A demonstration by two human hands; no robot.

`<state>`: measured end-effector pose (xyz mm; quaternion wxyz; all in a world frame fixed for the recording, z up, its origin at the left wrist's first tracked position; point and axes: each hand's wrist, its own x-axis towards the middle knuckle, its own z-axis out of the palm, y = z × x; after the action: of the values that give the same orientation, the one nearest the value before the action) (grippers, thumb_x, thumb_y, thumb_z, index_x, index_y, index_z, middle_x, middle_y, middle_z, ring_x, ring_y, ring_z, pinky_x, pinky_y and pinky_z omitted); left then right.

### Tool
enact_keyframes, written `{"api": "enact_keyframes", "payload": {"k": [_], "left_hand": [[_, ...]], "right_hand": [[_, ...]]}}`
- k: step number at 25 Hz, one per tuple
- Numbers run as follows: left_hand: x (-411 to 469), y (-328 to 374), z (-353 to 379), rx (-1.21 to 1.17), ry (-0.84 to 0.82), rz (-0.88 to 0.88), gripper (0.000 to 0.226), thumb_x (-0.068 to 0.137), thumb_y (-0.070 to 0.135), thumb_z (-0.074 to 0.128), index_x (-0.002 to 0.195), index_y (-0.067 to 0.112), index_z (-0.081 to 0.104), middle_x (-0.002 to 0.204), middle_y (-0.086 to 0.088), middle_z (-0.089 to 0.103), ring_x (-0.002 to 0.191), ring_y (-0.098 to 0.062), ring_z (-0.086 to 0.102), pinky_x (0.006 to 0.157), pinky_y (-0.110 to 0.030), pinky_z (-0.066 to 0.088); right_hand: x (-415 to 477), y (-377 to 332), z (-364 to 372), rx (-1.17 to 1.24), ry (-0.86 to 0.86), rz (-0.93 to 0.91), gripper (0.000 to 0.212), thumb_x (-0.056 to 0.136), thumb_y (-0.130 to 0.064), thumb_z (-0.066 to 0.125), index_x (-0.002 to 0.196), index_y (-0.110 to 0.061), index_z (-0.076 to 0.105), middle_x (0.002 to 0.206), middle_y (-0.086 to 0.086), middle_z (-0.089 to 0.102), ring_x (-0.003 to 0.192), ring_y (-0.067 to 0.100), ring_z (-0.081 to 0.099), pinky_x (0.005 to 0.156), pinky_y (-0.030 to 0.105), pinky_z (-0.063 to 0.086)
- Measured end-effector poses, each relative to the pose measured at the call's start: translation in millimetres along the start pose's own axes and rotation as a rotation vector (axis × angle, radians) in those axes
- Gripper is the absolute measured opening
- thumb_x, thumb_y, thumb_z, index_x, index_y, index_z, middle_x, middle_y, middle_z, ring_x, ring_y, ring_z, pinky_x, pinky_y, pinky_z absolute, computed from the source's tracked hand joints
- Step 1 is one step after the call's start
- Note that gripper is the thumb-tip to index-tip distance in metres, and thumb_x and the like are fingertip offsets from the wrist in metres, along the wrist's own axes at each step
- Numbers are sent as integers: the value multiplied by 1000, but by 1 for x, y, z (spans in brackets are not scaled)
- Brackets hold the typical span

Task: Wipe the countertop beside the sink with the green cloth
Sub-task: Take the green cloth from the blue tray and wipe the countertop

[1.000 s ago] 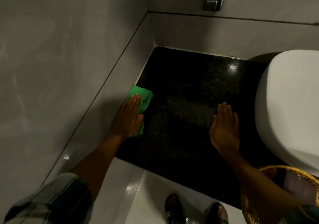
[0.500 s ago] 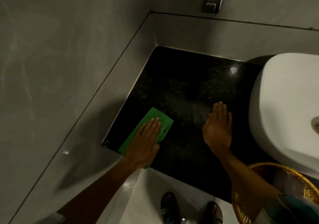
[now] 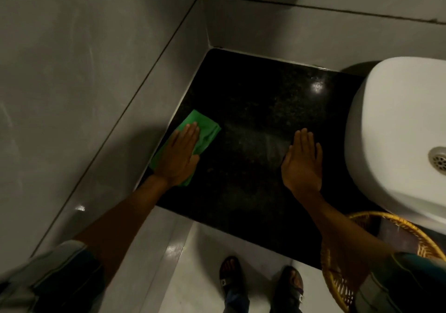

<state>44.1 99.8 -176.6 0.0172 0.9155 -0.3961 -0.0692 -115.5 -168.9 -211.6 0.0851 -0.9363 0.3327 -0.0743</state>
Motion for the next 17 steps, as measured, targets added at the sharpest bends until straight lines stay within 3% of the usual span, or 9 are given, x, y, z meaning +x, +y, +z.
{"api": "enact_keyframes", "payload": {"k": [3, 7, 12, 15, 17], "left_hand": [[-57, 43, 15, -12, -54, -68, 77, 79, 33, 17, 149, 1, 12, 160, -16, 8, 148, -29, 3, 122, -46, 10], [-107, 120, 37, -66, 35, 16, 74, 78, 30, 33, 146, 2, 26, 156, -16, 25, 145, -31, 20, 115, -46, 17], [-30, 166, 31, -39, -12, 150, 76, 83, 38, 22, 149, 3, 16, 160, -14, 15, 148, -29, 9, 122, -48, 12], [39, 178, 19, -66, -20, 130, 75, 85, 42, 11, 149, 4, 12, 160, -14, 13, 149, -28, 6, 121, -46, 6], [73, 179, 11, -127, 22, 13, 69, 89, 38, 21, 149, 3, 17, 159, -17, 17, 148, -30, 10, 120, -47, 7]], "right_hand": [[-1, -1, -2, 22, -22, -5, 53, 98, -22, 21, 146, -2, 32, 155, 16, 32, 145, 28, 26, 119, 45, 19], [2, 1, -7, 116, -77, 0, 48, 102, -18, 24, 148, -6, 29, 159, 12, 24, 148, 23, 18, 121, 39, 9], [19, 2, -52, 705, -118, 224, 40, 102, -10, 34, 139, -1, 46, 151, 17, 39, 144, 25, 30, 117, 32, 18], [4, -1, -77, 706, 13, 109, 41, 97, -7, 36, 134, 1, 51, 145, 17, 48, 142, 25, 34, 116, 30, 21], [-13, -5, -84, 659, 83, 35, 47, 87, -8, 37, 130, 1, 54, 140, 19, 53, 138, 29, 39, 115, 31, 23]]}}
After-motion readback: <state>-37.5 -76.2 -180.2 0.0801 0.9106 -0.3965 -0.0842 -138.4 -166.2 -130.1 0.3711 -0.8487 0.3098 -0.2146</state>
